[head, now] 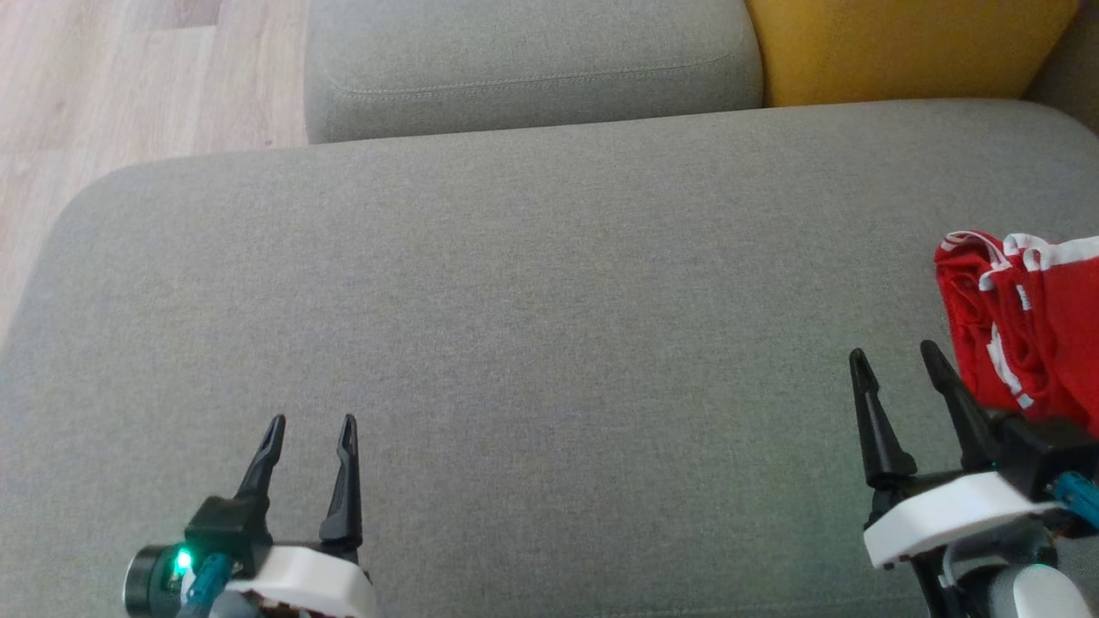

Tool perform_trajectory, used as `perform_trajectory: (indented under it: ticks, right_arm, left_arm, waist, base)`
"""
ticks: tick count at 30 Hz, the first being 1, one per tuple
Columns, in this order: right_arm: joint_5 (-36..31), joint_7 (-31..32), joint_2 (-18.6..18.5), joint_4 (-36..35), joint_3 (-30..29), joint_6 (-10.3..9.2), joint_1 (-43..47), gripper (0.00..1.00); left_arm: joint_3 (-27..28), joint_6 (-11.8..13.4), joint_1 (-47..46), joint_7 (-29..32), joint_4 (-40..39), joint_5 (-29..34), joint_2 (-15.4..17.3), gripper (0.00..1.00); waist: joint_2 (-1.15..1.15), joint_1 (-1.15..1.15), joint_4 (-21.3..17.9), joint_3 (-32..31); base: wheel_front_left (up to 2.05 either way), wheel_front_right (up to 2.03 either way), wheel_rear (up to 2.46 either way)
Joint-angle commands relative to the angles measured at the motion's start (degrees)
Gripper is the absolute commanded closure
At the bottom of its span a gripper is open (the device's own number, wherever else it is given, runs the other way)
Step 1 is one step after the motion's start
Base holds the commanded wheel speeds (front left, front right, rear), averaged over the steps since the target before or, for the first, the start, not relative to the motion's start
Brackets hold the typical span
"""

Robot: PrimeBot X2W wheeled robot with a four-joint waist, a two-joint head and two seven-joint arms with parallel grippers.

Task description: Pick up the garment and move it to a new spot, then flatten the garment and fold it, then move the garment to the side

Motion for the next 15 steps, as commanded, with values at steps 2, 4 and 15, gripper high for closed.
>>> perform_trajectory:
  ticks: [2, 4, 15]
  right_arm:
    - [-0.54, 0.29, -0.13, -2.55, 1.00, -0.05, -0.97, 0.00]
    - [-0.56, 0.35, -0.10, -2.59, 0.97, -0.05, -0.97, 0.00]
    - [-0.49, 0.56, 0.06, -2.82, 0.71, -0.05, -0.79, 0.00]
  left_arm:
    - [2.04, 0.17, -2.63, -0.58, -1.76, -0.17, 1.01, 0.00]
    - [2.06, 0.06, -2.72, -0.62, -1.65, -0.30, 1.15, 0.00]
    - [1.55, 0.12, -3.02, -0.80, -1.65, -0.39, 1.17, 0.00]
  waist:
    - [0.00, 0.00, 0.04, 0.00]
    - [0.00, 0.00, 0.08, 0.04]
    - [0.00, 0.00, 0.72, 0.23]
  base:
    - [0.00, 0.00, 0.00]
    - [0.00, 0.00, 0.00]
    - [0.00, 0.00, 0.00]
